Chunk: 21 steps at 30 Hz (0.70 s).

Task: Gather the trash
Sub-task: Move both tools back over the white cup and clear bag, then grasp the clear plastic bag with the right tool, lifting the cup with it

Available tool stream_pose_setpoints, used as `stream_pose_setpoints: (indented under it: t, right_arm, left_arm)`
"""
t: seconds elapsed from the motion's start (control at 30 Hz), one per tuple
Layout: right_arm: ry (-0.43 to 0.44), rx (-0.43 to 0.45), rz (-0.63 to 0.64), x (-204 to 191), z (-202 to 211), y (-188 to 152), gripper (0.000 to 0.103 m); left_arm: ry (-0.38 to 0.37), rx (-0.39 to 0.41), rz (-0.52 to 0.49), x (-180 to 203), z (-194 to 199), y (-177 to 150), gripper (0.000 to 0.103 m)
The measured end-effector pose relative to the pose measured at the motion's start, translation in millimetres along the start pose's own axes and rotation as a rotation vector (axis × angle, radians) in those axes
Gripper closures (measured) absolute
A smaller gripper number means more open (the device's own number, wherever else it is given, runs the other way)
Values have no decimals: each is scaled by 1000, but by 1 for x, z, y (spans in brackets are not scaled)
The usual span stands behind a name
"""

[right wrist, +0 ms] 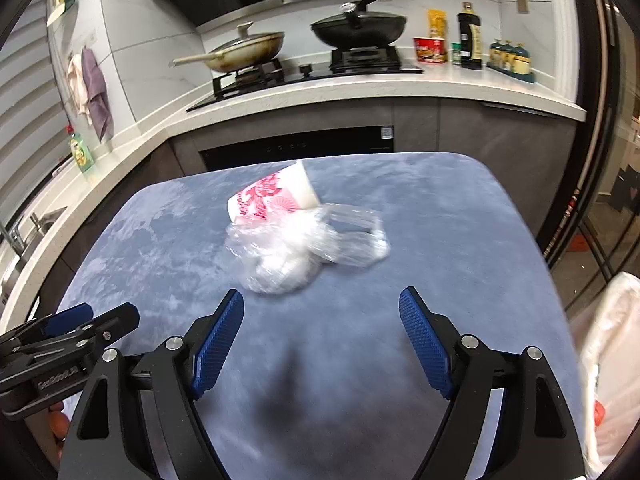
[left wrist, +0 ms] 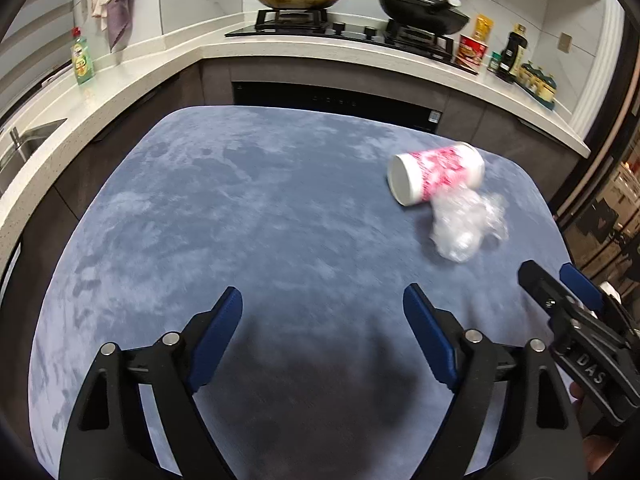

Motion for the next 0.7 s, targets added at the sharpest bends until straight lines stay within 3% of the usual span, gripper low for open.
stream_pose_setpoints:
  t: [0.23, 0.47, 0.5, 0.57, 0.7]
  right_arm:
    - [7, -25, 16, -8, -51, 17, 20]
    - [-5, -46, 7, 1, -83, 24, 21]
    - [-7, -46, 9, 2, -85, 24, 24]
    - [-3, -53, 14, 6, -88, 23, 49]
    - [21, -59, -15, 15, -84, 18, 75]
  left_arm:
    - [-4, -6, 28, -9, -28, 22, 23]
    - [-21, -1, 34, -3, -45, 40, 22]
    - [-26, 0, 32, 0, -46, 42, 22]
    - [-36, 5, 27, 7, -48, 47, 19]
    - [-57, 17, 2, 26, -51, 54, 18]
Point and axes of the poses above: each gripper's, at about its wrist camera, not at the fingertips, and z roughly against the way its jaws point, x to its right, y to its top, the point moved 9 cm from there along -z, roughly the way its jaws point, and after that the axes turned 15 degrees about y, right-handed, at the moved point
